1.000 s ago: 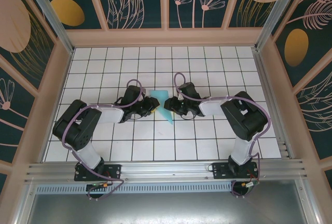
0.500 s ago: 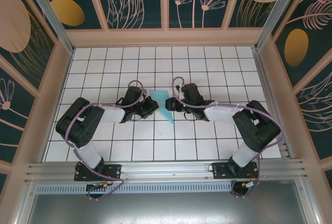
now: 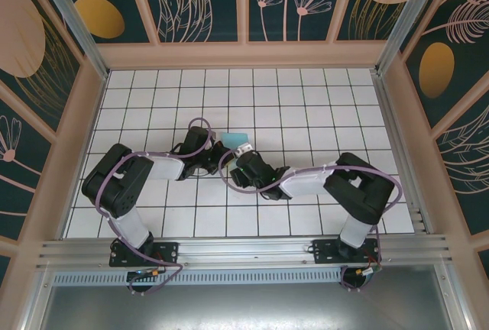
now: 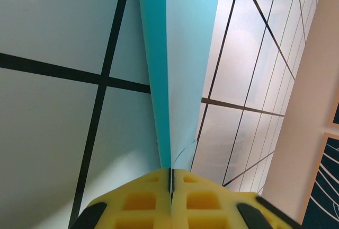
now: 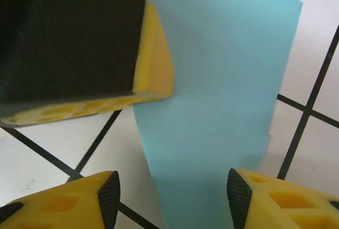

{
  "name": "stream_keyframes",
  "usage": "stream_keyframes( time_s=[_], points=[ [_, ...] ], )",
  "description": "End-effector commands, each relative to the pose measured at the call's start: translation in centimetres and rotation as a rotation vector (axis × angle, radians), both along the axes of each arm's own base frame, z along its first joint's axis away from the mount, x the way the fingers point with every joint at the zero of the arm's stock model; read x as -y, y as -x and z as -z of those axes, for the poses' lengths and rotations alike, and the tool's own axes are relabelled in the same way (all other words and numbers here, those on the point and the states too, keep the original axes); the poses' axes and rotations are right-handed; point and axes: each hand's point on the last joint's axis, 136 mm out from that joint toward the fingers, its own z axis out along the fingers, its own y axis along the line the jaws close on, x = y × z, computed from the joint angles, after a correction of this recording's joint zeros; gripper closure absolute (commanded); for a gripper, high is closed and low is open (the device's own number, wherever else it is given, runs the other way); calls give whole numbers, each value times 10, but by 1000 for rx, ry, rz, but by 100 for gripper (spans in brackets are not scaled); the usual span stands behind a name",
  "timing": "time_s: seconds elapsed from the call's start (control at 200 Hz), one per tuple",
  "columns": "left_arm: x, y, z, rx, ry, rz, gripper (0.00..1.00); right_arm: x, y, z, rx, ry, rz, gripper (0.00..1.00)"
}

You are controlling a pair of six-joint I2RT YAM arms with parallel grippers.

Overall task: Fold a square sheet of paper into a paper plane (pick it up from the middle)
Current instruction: Fold the wing for the fifth time at the center of the table.

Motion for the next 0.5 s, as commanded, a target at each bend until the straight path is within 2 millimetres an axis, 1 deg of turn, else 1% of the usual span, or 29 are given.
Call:
stream_keyframes(
  time_s=[0.0, 0.075, 0.09, 0.14, 0.22, 0.315, 0.42, 0.495],
  points=[
    [3, -4, -11, 10, 11, -15, 97, -4, -14, -5, 111, 70, 32, 44],
    [3, -4, -11, 7, 14, -17, 97, -6, -18, -3, 137, 95, 53, 45],
    [4, -6, -21, 28, 28, -18, 97, -7, -19, -3, 141, 97, 53, 45],
    [4, -6, -23, 29, 32, -20, 96, -7, -22, -1, 147, 108, 61, 47],
    [3, -6, -25, 29, 35, -24, 95, -6, -23, 2, 154, 125, 66, 54],
    [3, -6, -26, 30, 32, -27, 94, -3, -24, 4, 166, 147, 67, 65],
    [0, -6, -24, 27, 7, -30, 87, 1, -21, 5, 182, 170, 42, 73],
    [-4, -6, -19, 22, -23, -35, 82, 1, -17, 2, 199, 165, 4, 75]
  ],
)
